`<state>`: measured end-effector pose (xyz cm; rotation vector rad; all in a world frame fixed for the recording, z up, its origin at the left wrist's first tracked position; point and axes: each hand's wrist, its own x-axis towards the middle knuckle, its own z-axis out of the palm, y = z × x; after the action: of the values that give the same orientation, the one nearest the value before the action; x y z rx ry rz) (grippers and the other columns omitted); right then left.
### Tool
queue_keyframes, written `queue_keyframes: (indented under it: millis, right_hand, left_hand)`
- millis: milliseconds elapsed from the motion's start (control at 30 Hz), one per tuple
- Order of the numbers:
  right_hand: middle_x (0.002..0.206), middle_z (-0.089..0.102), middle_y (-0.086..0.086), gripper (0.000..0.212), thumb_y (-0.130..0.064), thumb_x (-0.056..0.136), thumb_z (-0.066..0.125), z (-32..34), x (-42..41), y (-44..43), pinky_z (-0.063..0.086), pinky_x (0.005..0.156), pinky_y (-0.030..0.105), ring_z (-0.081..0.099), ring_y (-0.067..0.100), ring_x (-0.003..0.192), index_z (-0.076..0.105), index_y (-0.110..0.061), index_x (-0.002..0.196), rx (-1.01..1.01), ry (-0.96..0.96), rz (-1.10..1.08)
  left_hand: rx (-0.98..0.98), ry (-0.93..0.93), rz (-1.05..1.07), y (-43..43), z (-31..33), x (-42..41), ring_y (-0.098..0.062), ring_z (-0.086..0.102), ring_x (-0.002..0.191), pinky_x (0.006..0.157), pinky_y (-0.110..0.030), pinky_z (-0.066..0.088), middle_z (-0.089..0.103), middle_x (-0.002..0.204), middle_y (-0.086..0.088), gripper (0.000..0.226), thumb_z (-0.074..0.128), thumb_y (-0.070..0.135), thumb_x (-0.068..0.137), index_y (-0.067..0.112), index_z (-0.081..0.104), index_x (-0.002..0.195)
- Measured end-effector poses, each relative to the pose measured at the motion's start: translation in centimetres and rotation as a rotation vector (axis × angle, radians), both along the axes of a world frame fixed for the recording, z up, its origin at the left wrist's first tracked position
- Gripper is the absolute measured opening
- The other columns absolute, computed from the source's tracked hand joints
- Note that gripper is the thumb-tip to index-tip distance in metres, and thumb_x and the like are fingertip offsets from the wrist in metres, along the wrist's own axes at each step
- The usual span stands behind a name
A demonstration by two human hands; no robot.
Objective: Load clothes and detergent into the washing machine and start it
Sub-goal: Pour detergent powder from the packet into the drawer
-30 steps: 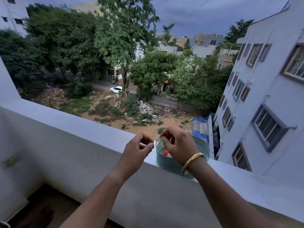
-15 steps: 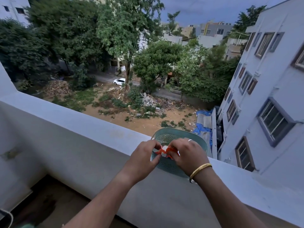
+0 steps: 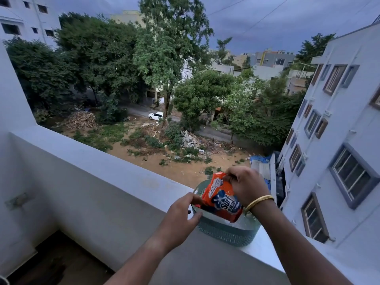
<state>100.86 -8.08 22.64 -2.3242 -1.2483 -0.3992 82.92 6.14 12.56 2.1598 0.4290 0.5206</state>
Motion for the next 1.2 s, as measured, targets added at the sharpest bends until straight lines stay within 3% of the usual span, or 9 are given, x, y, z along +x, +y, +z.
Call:
queue_keyframes:
  millis: [100, 267, 433, 567, 633, 767, 900, 1067, 1200]
  right_hand:
    - [0.085, 0.074, 0.005, 0.011, -0.017, 0.099, 0.072, 1.9, 0.1, 0.7, 0.047, 0.064, 0.028, 0.062, 0.02, 0.072, 0.076, -0.011, 0.092, 0.038, -0.042, 0.026]
    - [0.084, 0.072, 0.004, 0.008, -0.012, 0.097, 0.073, 5.4, -1.0, 2.6, 0.044, 0.065, 0.031, 0.068, 0.028, 0.075, 0.074, -0.011, 0.089, 0.066, -0.181, 0.068]
    - [0.089, 0.075, 0.005, 0.006, -0.013, 0.097, 0.072, 8.2, -4.0, 5.3, 0.061, 0.068, 0.043, 0.07, 0.029, 0.08, 0.076, -0.012, 0.092, 0.125, -0.235, 0.183]
    - [0.09, 0.075, 0.005, 0.005, -0.009, 0.095, 0.072, 9.4, -8.2, 8.2, 0.062, 0.07, 0.045, 0.069, 0.028, 0.081, 0.077, -0.011, 0.094, 0.166, -0.223, 0.35]
    - [0.09, 0.075, 0.003, 0.006, -0.008, 0.096, 0.071, 9.6, -10.3, 9.8, 0.062, 0.07, 0.044, 0.069, 0.026, 0.081, 0.076, -0.012, 0.094, 0.184, -0.206, 0.424]
    - [0.09, 0.074, 0.0, 0.008, -0.008, 0.098, 0.07, 9.7, -15.5, 13.6, 0.062, 0.069, 0.045, 0.068, 0.022, 0.081, 0.075, -0.014, 0.095, 0.216, -0.164, 0.577]
    - [0.089, 0.074, -0.001, 0.01, -0.004, 0.096, 0.073, 9.3, -21.5, 16.5, 0.061, 0.072, 0.038, 0.067, 0.018, 0.083, 0.078, -0.013, 0.095, 0.253, -0.08, 0.732]
    - [0.091, 0.077, 0.0, 0.019, 0.005, 0.092, 0.071, 8.1, -30.9, 19.3, 0.061, 0.075, 0.031, 0.069, 0.016, 0.083, 0.08, -0.012, 0.097, 0.257, 0.004, 0.93]
    - [0.099, 0.079, -0.001, 0.015, -0.004, 0.098, 0.07, 6.3, -38.7, 20.8, 0.063, 0.081, 0.037, 0.072, 0.019, 0.09, 0.08, -0.015, 0.103, 0.2, 0.056, 1.039]
  left_hand:
    - [0.001, -0.018, 0.019, -0.1, 0.1, -0.2, 0.006, 0.061, 0.132, 0.114, -0.026, 0.056, 0.069, 0.133, 0.025, 0.028, 0.073, 0.025, 0.109, 0.039, 0.064, 0.131]
    - [0.023, -0.113, 0.078, 0.5, 2.1, -0.9, 0.007, 0.057, 0.136, 0.116, -0.021, 0.049, 0.066, 0.14, 0.025, 0.036, 0.075, 0.028, 0.109, 0.039, 0.059, 0.139]
    - [-0.011, -0.245, 0.168, 2.7, 5.5, -2.7, 0.002, 0.053, 0.143, 0.111, -0.009, 0.039, 0.058, 0.154, 0.018, 0.054, 0.078, 0.037, 0.106, 0.039, 0.046, 0.149]
    - [-0.024, -0.286, 0.169, 4.9, 8.3, -6.1, 0.008, 0.055, 0.142, 0.116, -0.03, 0.056, 0.054, 0.159, 0.016, 0.07, 0.077, 0.057, 0.102, 0.045, 0.036, 0.157]
    - [-0.046, -0.276, 0.149, 5.6, 9.3, -8.3, 0.015, 0.062, 0.131, 0.11, -0.029, 0.064, 0.059, 0.151, 0.02, 0.068, 0.077, 0.06, 0.1, 0.049, 0.036, 0.153]
    - [-0.036, -0.277, 0.259, 7.5, 9.4, -14.2, -0.003, 0.076, 0.124, 0.103, -0.037, 0.069, 0.071, 0.14, 0.019, 0.062, 0.084, 0.055, 0.096, 0.051, 0.043, 0.143]
    - [0.004, -0.243, 0.396, 8.3, 9.1, -20.8, 0.004, 0.079, 0.111, 0.095, -0.034, 0.071, 0.076, 0.127, 0.024, 0.064, 0.086, 0.068, 0.087, 0.055, 0.04, 0.13]
    - [0.012, -0.186, 0.54, 7.9, 7.9, -30.2, 0.0, 0.076, 0.121, 0.105, -0.038, 0.068, 0.071, 0.138, 0.023, 0.072, 0.077, 0.078, 0.089, 0.055, 0.031, 0.14]
    - [-0.016, -0.177, 0.648, 6.8, 6.6, -38.2, 0.003, 0.077, 0.113, 0.093, -0.031, 0.07, 0.074, 0.133, 0.022, 0.074, 0.077, 0.08, 0.086, 0.053, 0.033, 0.139]
